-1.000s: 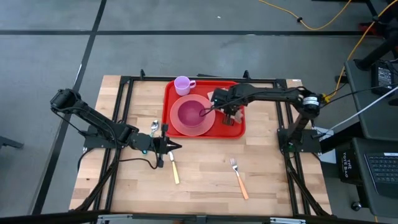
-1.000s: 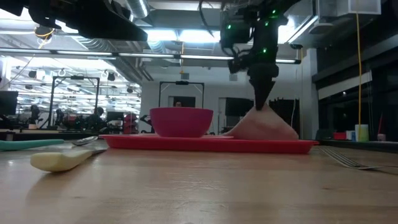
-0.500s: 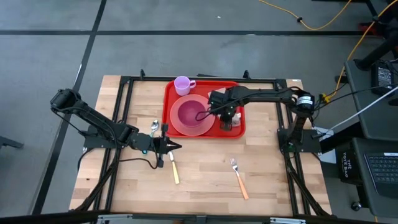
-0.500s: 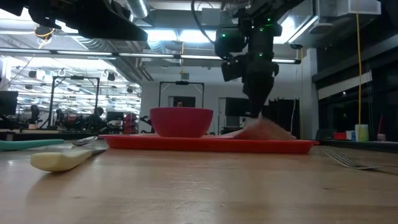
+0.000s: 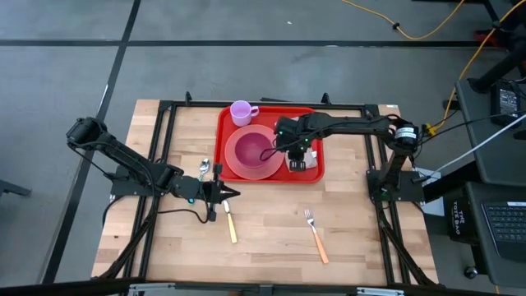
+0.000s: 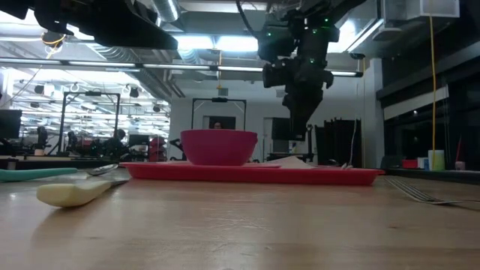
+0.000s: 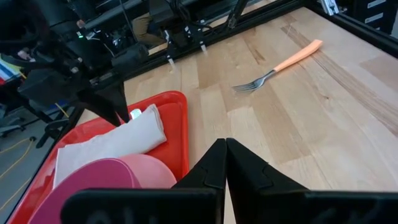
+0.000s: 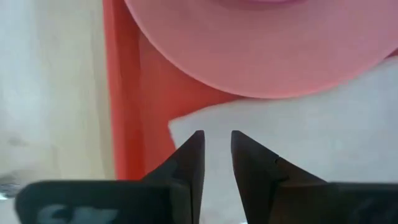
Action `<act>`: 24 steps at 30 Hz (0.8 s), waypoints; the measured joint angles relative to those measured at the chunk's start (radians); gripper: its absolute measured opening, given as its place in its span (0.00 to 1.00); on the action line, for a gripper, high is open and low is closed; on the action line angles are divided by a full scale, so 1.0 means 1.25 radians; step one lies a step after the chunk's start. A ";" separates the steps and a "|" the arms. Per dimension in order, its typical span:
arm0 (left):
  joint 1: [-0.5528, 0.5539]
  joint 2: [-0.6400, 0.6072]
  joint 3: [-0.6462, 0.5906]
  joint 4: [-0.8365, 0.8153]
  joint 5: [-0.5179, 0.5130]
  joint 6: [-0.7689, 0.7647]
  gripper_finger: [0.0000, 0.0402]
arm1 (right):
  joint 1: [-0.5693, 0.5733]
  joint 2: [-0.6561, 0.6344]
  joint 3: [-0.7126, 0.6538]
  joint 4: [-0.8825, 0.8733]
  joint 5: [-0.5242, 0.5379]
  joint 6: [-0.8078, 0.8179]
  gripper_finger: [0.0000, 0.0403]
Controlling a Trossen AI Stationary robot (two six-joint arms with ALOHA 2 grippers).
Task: Set up tray
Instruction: Put the brown napkin on the red serving tray to the right of the pink plate
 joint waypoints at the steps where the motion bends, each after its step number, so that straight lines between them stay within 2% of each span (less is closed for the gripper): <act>1: 0.000 0.000 0.000 -0.001 0.000 -0.008 0.00 | 0.000 -0.003 0.000 0.001 0.014 -0.010 0.19; 7: 0.000 0.000 0.000 -0.011 0.000 -0.078 0.02 | -0.005 -0.048 0.000 0.067 0.030 -0.068 0.13; 13: 0.000 0.000 0.000 -0.011 -0.002 -0.081 0.03 | -0.024 -0.146 0.000 0.082 0.036 -0.084 0.02; 19: 0.000 0.000 0.000 -0.011 -0.002 -0.081 0.03 | -0.058 -0.207 0.000 0.122 0.036 -0.093 0.04; 24: 0.000 0.000 0.000 -0.014 -0.001 -0.081 0.03 | -0.097 -0.219 -0.067 0.212 0.025 -0.129 0.01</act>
